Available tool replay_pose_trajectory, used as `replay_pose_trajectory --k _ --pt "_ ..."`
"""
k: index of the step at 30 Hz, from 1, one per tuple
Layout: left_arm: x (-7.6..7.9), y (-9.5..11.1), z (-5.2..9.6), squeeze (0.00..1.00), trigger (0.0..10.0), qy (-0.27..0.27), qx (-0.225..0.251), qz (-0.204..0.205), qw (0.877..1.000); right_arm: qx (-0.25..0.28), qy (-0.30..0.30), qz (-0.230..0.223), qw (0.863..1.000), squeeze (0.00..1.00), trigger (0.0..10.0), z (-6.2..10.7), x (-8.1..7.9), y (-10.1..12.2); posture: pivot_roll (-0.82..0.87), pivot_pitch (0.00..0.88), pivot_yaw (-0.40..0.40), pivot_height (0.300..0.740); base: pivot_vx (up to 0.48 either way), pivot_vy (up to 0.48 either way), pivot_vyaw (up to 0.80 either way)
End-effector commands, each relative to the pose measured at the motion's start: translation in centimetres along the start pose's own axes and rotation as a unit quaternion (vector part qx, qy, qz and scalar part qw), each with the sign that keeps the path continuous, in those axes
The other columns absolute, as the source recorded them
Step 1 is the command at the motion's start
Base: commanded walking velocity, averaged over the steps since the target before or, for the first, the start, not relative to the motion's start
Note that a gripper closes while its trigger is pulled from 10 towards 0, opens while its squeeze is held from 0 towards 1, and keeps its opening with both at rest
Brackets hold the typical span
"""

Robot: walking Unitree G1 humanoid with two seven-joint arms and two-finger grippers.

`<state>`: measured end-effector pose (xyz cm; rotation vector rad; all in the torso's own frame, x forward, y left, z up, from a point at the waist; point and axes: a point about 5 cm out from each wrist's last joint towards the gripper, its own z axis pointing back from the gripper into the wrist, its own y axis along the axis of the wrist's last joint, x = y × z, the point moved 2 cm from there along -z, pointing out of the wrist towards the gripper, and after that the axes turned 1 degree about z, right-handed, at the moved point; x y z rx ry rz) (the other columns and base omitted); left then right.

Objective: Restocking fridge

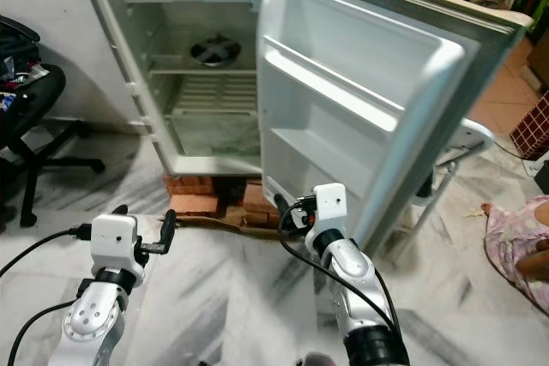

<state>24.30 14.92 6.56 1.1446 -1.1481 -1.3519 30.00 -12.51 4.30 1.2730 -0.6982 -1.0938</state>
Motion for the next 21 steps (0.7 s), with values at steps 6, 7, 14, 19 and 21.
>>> replay_pose_trajectory --k 6,7,14,19,21 --pt "0.0 0.1 0.0 0.00 10.0 -0.003 0.001 -0.006 1.000 -0.041 0.064 0.016 0.997 0.00 10.0 0.4 -0.3 -0.5 -0.02 0.080 0.038 0.740 0.000 -0.339 0.00" --pt "0.0 0.1 0.0 0.00 10.0 -0.003 0.001 -0.006 1.000 -0.049 0.065 0.029 0.996 0.00 10.0 0.4 -0.1 -0.7 -0.02 0.080 0.038 0.740 0.000 -0.334 0.00" --pt "0.0 0.1 0.0 0.00 10.0 -0.002 0.002 -0.007 1.000 -0.045 -0.002 0.059 0.997 0.00 10.0 0.0 2.2 0.1 -0.02 0.082 0.037 0.740 0.000 -0.300 0.00" --pt "0.0 0.1 0.0 0.00 10.0 0.000 0.000 -0.008 1.000 -0.028 -0.011 0.039 0.999 0.00 10.0 -0.2 2.1 0.6 -0.02 0.083 0.037 0.740 0.000 -0.261 0.00" --pt "0.0 0.1 0.0 0.00 10.0 0.000 0.000 -0.009 1.000 -0.017 -0.019 0.040 0.999 0.00 10.0 -0.3 2.1 1.0 -0.02 0.086 0.037 0.740 0.000 0.000 0.00"
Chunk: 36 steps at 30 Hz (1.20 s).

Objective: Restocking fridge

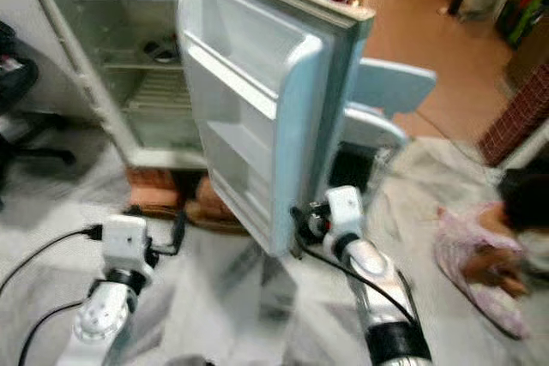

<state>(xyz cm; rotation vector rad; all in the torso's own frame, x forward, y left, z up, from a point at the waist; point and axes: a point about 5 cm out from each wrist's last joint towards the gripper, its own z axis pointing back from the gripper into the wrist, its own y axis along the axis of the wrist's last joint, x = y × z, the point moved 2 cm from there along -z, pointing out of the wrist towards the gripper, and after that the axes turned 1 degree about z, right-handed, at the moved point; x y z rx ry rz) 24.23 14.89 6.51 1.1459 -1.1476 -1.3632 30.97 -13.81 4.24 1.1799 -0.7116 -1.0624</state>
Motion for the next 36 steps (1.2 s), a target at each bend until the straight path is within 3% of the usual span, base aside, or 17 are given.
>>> replay_pose_trajectory --k 1,13,21,29,36 --pt "-0.1 0.2 0.0 0.00 10.0 0.004 0.001 -0.006 1.000 0.021 -0.018 0.012 1.000 0.00 10.0 0.1 0.7 0.9 -0.02 0.088 0.035 0.740 0.000 0.000 0.00" --pt "-0.3 0.3 0.0 0.00 10.0 0.017 0.005 -0.004 1.000 0.071 -0.093 -0.035 0.992 0.00 10.0 -0.5 2.3 3.1 -0.01 0.093 0.037 0.740 0.000 0.000 0.00" --pt "-0.6 0.5 0.0 0.00 10.0 0.012 0.014 -0.014 1.000 0.100 -0.106 -0.015 0.989 0.00 10.0 -0.5 2.4 4.5 -0.01 0.093 0.036 0.740 0.031 0.000 0.35" --pt "-0.4 0.5 0.4 0.00 10.0 0.006 0.013 -0.012 1.000 0.098 -0.131 0.000 0.986 0.00 10.0 -0.1 3.1 4.1 0.00 0.096 0.034 0.740 0.281 0.000 0.06" --pt "-0.6 0.3 0.8 0.00 10.0 0.008 0.008 -0.011 1.000 0.090 -0.156 -0.003 0.984 0.00 10.0 1.7 3.6 2.8 -0.01 0.099 0.031 0.740 0.310 0.000 0.00"
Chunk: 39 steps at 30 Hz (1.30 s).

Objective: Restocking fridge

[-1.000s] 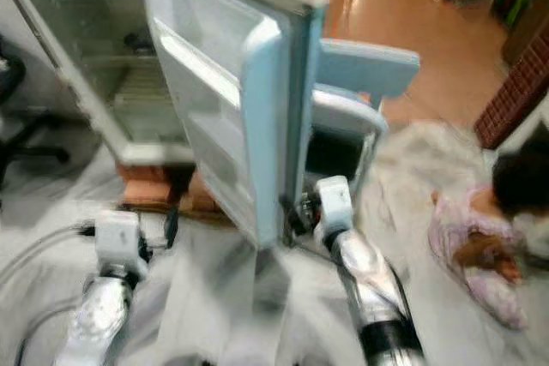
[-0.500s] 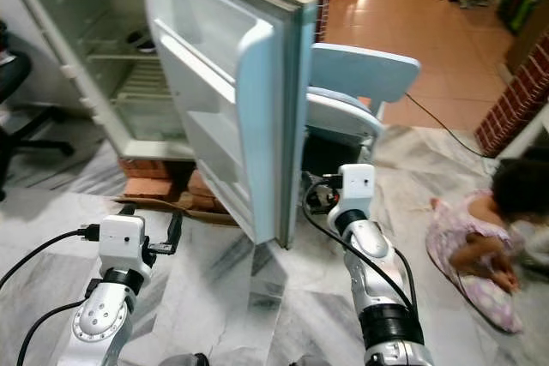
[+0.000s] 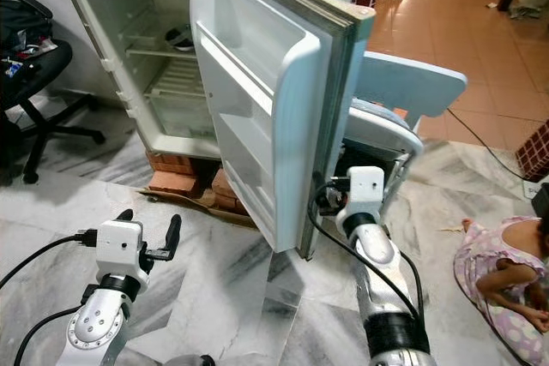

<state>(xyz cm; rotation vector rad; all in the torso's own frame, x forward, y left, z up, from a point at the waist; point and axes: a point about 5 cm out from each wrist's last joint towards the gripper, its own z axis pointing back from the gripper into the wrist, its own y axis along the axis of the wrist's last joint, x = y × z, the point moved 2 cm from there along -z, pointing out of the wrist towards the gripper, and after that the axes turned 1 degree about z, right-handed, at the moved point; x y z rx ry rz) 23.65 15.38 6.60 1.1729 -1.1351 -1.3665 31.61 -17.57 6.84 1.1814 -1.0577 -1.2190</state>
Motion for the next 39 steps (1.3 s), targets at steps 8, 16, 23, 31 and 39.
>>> replay_pose_trajectory --k 8,16,23,31,39 --pt "-0.2 0.1 0.5 0.00 10.0 0.005 -0.003 0.001 1.000 -0.005 -0.006 0.007 1.000 0.00 10.0 1.2 0.2 -0.4 -0.01 0.110 0.035 0.740 0.038 0.000 0.00" --pt "-0.8 -1.4 2.8 0.00 10.0 0.022 -0.042 -0.005 0.999 -0.007 -0.016 0.015 1.000 0.00 10.0 0.7 1.2 0.0 0.00 0.124 0.035 0.740 0.000 0.000 0.00" --pt "-0.6 -1.1 3.0 0.00 10.0 0.021 -0.051 -0.012 0.998 0.016 -0.012 -0.010 1.000 0.00 10.0 -1.7 0.8 2.3 0.03 0.137 0.033 0.740 0.000 0.000 0.00" --pt "0.0 -1.7 2.8 0.00 10.0 -0.003 -0.075 -0.010 0.997 0.048 0.037 -0.049 0.997 0.00 10.0 -5.1 -2.4 5.8 0.04 0.135 0.028 0.740 0.000 0.000 0.00" --pt "0.2 -2.0 2.9 0.00 10.0 -0.013 -0.086 -0.012 0.996 0.073 0.211 -0.176 0.959 0.00 10.0 -4.3 -7.4 8.5 0.04 0.136 0.029 0.740 0.000 0.000 0.00"
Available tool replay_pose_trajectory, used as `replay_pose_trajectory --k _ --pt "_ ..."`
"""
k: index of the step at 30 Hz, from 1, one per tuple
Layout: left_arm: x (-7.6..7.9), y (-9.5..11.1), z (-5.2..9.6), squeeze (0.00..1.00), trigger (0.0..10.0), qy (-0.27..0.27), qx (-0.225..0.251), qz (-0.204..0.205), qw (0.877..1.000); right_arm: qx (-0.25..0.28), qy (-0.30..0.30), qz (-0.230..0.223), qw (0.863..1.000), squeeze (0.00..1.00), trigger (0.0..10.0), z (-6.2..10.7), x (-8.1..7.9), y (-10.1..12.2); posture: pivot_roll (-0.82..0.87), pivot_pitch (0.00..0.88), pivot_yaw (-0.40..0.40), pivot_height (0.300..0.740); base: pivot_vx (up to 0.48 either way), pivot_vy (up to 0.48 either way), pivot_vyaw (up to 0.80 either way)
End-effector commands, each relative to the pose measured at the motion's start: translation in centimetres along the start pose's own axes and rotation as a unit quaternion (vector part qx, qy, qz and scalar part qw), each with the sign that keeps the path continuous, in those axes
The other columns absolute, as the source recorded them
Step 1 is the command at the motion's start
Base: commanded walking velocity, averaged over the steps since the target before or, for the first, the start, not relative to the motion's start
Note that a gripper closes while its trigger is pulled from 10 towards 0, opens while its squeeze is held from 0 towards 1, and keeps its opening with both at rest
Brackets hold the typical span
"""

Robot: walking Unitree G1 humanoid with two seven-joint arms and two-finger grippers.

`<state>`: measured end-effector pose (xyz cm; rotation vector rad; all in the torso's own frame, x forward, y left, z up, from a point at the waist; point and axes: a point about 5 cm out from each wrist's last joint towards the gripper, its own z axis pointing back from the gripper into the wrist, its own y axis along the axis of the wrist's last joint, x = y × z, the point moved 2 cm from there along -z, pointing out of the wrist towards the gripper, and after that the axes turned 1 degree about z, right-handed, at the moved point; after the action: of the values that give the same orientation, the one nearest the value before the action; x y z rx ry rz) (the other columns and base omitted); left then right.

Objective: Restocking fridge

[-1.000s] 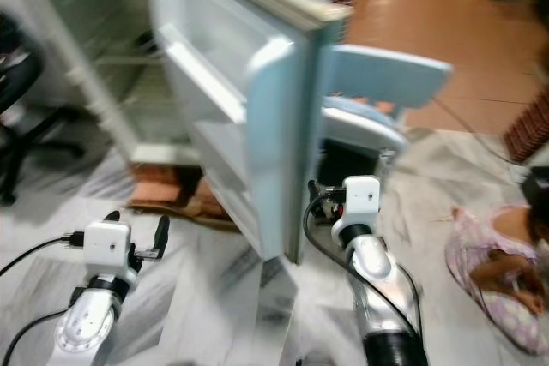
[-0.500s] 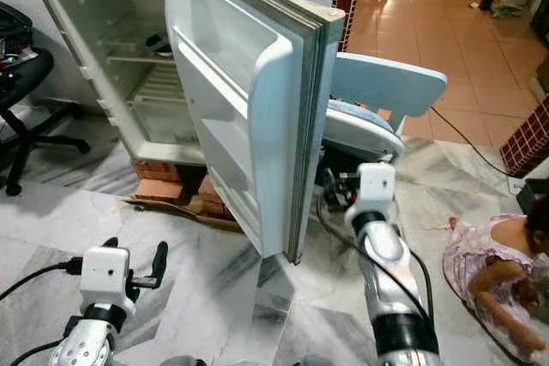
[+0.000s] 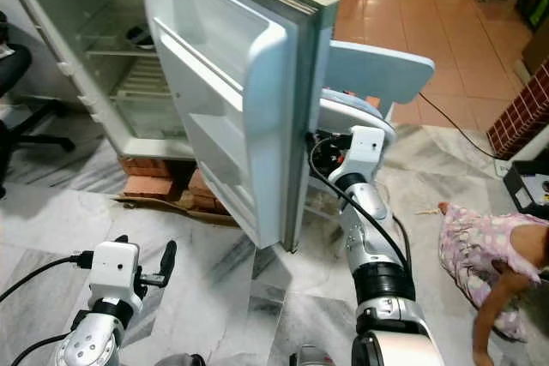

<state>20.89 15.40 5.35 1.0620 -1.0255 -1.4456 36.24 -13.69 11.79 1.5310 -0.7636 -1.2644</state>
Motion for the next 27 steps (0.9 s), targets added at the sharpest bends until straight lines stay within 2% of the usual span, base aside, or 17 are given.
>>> replay_pose_trajectory --k 1,2,4,5,6,8,10,11,13,14,16,22,23,24,25,26,27 --pt "0.0 -0.5 0.2 0.00 10.0 -0.005 -0.014 -0.008 1.000 0.034 0.169 -0.058 0.983 0.00 10.0 -0.5 -6.3 2.2 0.04 0.137 0.031 0.740 0.000 0.000 0.00" --pt "0.0 -0.5 0.2 0.00 10.0 -0.005 -0.014 -0.008 1.000 0.034 0.169 -0.058 0.983 0.00 10.0 -0.5 -6.3 2.2 0.04 0.137 0.031 0.740 0.000 0.000 0.00" --pt "0.0 -0.5 0.1 0.00 10.0 -0.009 -0.016 -0.009 1.000 0.038 0.220 -0.083 0.971 0.00 10.0 0.2 -7.9 2.7 0.03 0.137 0.033 0.740 0.000 0.000 0.00" --pt "0.1 -0.5 0.1 0.00 10.0 -0.011 -0.017 -0.010 1.000 0.037 0.262 -0.105 0.959 0.00 10.0 0.8 -9.1 3.2 0.03 0.138 0.035 0.740 0.000 0.000 0.00" --pt "0.1 -0.5 0.1 0.00 10.0 -0.011 -0.017 -0.010 1.000 0.037 0.262 -0.105 0.959 0.00 10.0 0.8 -9.1 3.2 0.03 0.138 0.035 0.740 0.000 0.000 0.00" --pt "0.1 -0.6 0.0 0.00 10.0 -0.014 -0.020 -0.012 1.000 0.029 0.345 -0.148 0.926 0.00 10.0 2.4 -11.3 4.1 0.03 0.139 0.034 0.740 0.000 0.000 0.00" --pt "0.1 -0.6 0.0 0.00 10.0 -0.015 -0.021 -0.014 1.000 0.007 0.400 -0.153 0.903 0.00 10.0 3.8 -12.4 4.1 0.03 0.138 0.032 0.740 0.000 0.000 0.00" --pt "0.1 -0.6 0.0 0.00 10.0 -0.015 -0.021 -0.014 1.000 0.007 0.400 -0.153 0.903 0.00 10.0 3.8 -12.4 4.1 0.03 0.138 0.032 0.740 0.000 0.000 0.00" --pt "0.2 -0.6 0.0 0.00 10.0 -0.016 -0.022 -0.014 1.000 -0.023 0.378 -0.113 0.919 0.00 10.0 3.9 -11.3 2.4 0.03 0.138 0.030 0.740 0.000 0.000 0.00" --pt "0.2 -0.6 0.0 0.00 10.0 -0.016 -0.022 -0.014 1.000 -0.023 0.378 -0.113 0.919 0.00 10.0 3.9 -11.3 2.4 0.03 0.138 0.030 0.740 0.000 0.000 0.00" --pt "0.2 -0.6 0.1 0.00 10.0 -0.015 -0.023 -0.014 1.000 -0.054 0.350 -0.078 0.932 0.00 10.0 4.1 -9.6 0.7 0.04 0.140 0.028 0.740 0.000 0.000 0.00" --pt "0.1 -0.6 0.1 0.00 10.0 -0.012 -0.026 -0.012 1.000 -0.109 0.310 -0.033 0.944 0.00 10.0 5.3 -7.3 -1.6 0.03 0.142 0.028 0.740 0.000 0.000 0.00" --pt "-0.2 -0.6 0.0 0.00 10.0 0.001 -0.025 -0.012 1.000 -0.116 0.281 0.003 0.953 0.00 10.0 5.4 -6.5 -2.4 0.03 0.142 0.028 0.740 0.000 0.000 0.00" --pt "-0.2 -0.6 0.0 0.00 10.0 0.001 -0.025 -0.012 1.000 -0.116 0.281 0.003 0.953 0.00 10.0 5.4 -6.5 -2.4 0.03 0.142 0.028 0.740 0.000 0.000 0.00" --pt "-0.6 -0.5 -0.2 0.00 10.0 0.014 -0.023 -0.010 1.000 -0.108 0.257 0.032 0.960 0.00 10.0 5.2 -5.9 -2.6 0.03 0.140 0.029 0.740 0.000 0.000 0.00" --pt "-1.5 0.4 -0.9 0.00 10.0 0.047 -0.005 -0.002 0.999 -0.084 0.180 0.051 0.979 0.00 10.0 4.6 -4.2 -2.8 0.02 0.135 0.026 0.740 0.000 0.000 0.00" --pt "-1.5 0.4 -0.9 0.00 10.0 0.047 -0.005 -0.002 0.999 -0.084 0.180 0.051 0.979 0.00 10.0 4.6 -4.2 -2.8 0.02 0.135 0.026 0.740 0.000 0.000 0.00"
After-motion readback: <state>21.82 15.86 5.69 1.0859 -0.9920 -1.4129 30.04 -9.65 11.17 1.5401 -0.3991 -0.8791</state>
